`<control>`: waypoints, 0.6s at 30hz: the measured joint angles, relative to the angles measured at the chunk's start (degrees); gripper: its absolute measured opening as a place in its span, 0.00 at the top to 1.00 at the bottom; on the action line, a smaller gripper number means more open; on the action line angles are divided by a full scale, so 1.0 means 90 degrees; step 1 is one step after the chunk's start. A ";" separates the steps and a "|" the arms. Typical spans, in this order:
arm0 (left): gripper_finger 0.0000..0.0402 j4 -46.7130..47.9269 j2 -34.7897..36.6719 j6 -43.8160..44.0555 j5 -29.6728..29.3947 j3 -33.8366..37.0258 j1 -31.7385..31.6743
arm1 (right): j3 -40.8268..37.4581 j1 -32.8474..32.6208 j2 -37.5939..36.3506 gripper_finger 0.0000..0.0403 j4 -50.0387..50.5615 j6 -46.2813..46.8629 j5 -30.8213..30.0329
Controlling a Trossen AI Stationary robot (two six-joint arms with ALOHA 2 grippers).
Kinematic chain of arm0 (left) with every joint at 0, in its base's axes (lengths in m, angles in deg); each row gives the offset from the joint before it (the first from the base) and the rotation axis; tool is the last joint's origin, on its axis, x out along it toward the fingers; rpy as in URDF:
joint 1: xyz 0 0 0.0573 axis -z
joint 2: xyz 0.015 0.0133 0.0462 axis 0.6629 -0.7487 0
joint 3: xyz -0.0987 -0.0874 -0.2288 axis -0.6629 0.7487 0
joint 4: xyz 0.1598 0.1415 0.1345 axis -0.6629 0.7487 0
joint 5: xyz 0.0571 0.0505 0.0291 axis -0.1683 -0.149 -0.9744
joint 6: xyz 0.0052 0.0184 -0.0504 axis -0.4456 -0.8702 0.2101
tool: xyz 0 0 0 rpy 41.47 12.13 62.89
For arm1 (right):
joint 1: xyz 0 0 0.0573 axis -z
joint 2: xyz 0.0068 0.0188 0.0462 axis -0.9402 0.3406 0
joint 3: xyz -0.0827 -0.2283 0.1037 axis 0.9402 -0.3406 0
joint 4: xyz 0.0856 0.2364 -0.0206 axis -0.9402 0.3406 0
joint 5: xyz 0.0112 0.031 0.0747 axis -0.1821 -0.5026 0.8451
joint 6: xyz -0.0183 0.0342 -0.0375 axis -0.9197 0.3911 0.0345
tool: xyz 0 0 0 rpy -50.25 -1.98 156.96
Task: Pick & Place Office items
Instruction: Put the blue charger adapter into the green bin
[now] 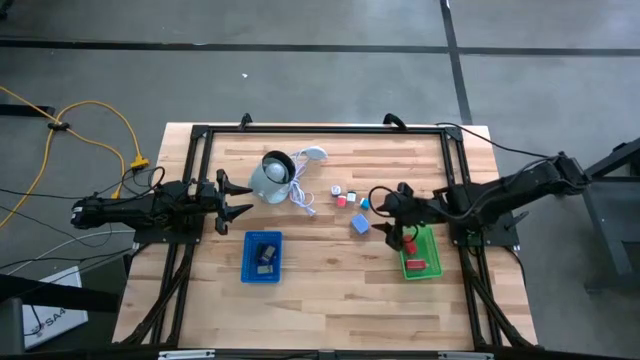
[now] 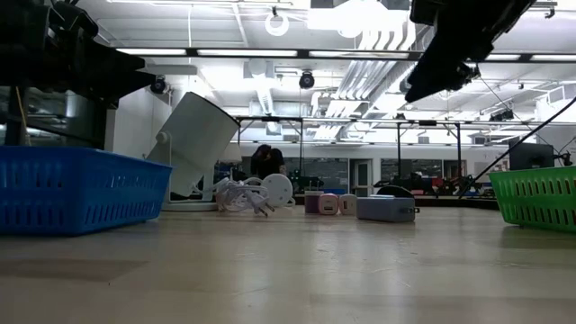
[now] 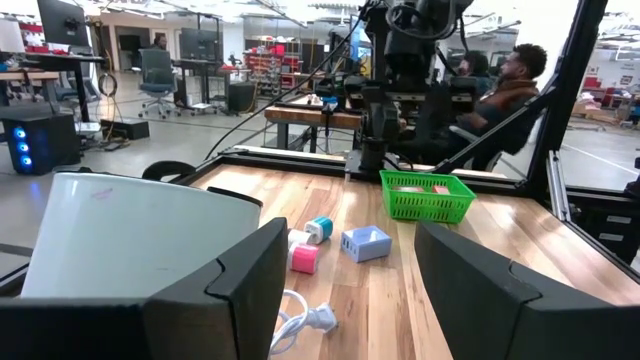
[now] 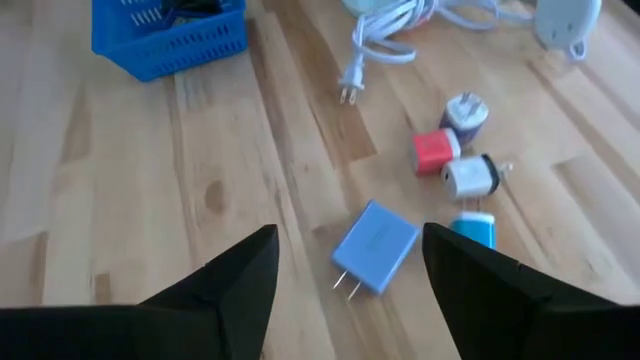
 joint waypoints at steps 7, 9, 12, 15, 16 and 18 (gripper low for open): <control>0.47 0.0000 0.0002 0.0000 -0.0001 0.0000 0.0001 | 0.0000 0.0254 0.0000 0.42 -0.0609 -0.0112 -0.0126; 0.47 0.0001 0.0000 0.0002 -0.0001 0.0000 0.0000 | 0.0000 0.0330 0.0000 0.42 -0.0723 -0.0117 -0.0320; 0.47 0.0001 0.0000 0.0000 -0.0001 0.0000 0.0000 | 0.0000 0.0426 0.0016 0.42 -0.0804 -0.0255 -0.0630; 0.47 0.0001 0.0002 0.0000 -0.0001 0.0000 0.0002 | 0.0000 0.0573 0.0149 0.42 -0.0992 -0.0499 -0.0852; 0.47 0.0001 0.0000 0.0000 -0.0002 0.0000 0.0001 | -0.0007 0.0651 0.0186 0.42 -0.1063 -0.0604 -0.0857; 0.47 0.0002 0.0002 0.0000 -0.0002 0.0000 0.0002 | -0.0004 0.0835 0.0307 0.42 -0.1481 -0.0861 -0.0830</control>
